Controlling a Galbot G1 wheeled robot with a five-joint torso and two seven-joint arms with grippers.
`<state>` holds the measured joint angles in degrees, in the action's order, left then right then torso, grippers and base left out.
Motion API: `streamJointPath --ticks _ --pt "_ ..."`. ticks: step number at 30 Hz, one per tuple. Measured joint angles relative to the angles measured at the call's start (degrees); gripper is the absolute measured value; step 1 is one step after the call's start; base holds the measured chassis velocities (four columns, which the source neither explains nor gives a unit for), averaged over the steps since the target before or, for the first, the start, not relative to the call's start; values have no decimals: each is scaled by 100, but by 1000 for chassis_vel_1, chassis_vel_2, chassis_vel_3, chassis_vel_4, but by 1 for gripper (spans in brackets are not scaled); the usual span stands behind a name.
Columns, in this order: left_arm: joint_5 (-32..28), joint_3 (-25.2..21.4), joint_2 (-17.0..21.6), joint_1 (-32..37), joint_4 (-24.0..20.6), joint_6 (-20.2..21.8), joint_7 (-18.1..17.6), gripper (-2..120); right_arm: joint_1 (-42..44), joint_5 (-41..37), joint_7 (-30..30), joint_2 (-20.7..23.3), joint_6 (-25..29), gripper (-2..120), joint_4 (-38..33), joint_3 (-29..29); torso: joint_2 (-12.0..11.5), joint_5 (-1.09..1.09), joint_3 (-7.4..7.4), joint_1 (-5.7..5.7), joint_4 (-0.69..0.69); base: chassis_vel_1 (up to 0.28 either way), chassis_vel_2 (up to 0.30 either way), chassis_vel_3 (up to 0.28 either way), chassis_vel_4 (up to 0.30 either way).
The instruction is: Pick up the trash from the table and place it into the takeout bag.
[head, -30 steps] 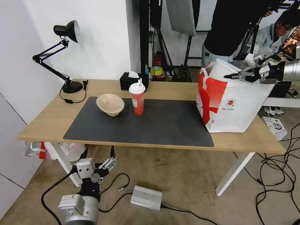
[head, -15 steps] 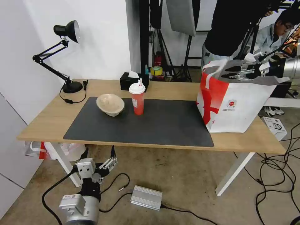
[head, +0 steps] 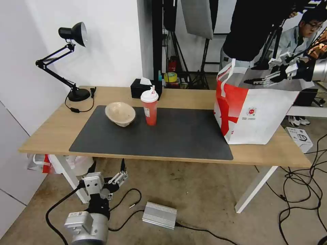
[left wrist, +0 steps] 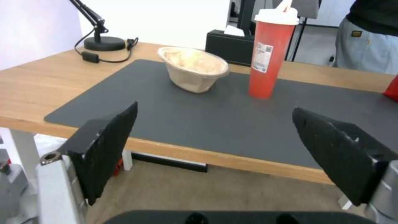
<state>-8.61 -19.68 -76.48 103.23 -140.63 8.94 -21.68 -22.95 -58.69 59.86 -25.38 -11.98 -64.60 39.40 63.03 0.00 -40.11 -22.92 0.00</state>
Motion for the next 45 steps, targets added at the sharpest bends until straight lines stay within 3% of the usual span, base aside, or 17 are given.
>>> streamJointPath --ticks 6,13,19,20,23,26,35,45 --pt "0 -9 13 10 -34 -1 -4 100 148 -209 -299 122 37 100 -430 -215 0 0 0 0 0 0 0 0 0" --pt "-4 -21 19 30 -66 -10 -12 100 1038 -516 -1060 405 145 100 -1372 -1242 0 -2 0 0 1 0 0 0 0" --pt "-16 -8 44 6 -70 -12 -16 100 2946 -717 -1946 779 408 100 -2450 -2959 0 1 0 0 0 0 0 0 0" --pt "-16 -8 44 6 -70 -12 -16 100 2946 -717 -1946 779 408 100 -2450 -2959 0 1 0 0 0 0 0 0 0" --pt "-18 10 40 -27 -36 -12 -17 100 4212 -789 -2432 942 642 100 -3057 -4054 0 1 0 0 0 0 0 0 0" --pt "-16 41 24 -29 -34 -12 -17 100 4811 -826 -2718 1054 859 100 -3449 -4541 0 -1 1 1 -2 0 0 0 0" --pt "21 88 -28 -20 -20 -15 -17 100 5602 -892 -3920 1060 1436 100 -4302 -4943 0 -1 0 1 0 0 0 0 0" --pt "53 83 -71 18 -61 -34 -17 100 6558 -662 -5422 541 1785 100 -5384 -5394 0 -1 0 1 0 0 0 0 0"
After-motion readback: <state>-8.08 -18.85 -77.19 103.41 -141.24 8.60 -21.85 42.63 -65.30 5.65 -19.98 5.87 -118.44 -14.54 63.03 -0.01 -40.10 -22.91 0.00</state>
